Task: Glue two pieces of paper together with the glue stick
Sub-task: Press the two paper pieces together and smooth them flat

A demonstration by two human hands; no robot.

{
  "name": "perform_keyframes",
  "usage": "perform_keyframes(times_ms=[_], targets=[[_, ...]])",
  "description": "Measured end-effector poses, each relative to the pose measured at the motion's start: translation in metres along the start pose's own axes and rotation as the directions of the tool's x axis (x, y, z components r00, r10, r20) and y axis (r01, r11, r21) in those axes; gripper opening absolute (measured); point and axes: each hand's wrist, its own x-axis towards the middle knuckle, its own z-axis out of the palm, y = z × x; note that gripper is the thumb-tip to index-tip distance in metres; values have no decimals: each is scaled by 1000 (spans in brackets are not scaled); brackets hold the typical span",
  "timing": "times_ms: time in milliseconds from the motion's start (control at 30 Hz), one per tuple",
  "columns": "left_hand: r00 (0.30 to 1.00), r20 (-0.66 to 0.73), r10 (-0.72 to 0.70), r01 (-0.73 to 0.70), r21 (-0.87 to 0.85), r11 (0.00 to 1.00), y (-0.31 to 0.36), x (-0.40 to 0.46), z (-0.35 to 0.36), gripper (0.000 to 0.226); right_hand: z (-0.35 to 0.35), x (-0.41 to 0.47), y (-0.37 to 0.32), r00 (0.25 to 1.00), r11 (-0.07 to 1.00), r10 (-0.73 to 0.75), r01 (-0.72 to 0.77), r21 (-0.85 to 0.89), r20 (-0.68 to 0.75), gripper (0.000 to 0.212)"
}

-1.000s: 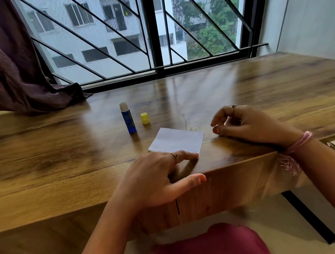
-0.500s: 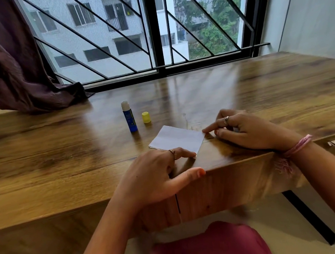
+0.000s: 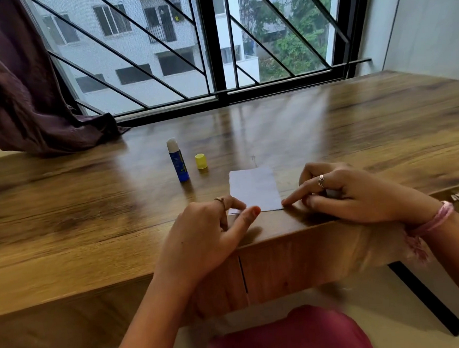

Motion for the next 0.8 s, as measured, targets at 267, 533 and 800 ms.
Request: perform_keyframes(times_ms=[267, 533, 800], targets=[[999, 41, 33, -35, 45, 998, -1, 1, -1, 42, 2, -4, -8, 1000, 998, -9, 7, 63, 26, 31], [952, 186, 242, -262, 92, 961, 6, -6, -7, 49, 6, -2, -11, 999, 1000, 13, -13, 20, 37, 37], [942, 219, 254, -288, 141, 947, 8, -5, -6, 55, 7, 0, -13, 992, 987, -15, 34, -157, 122, 38]])
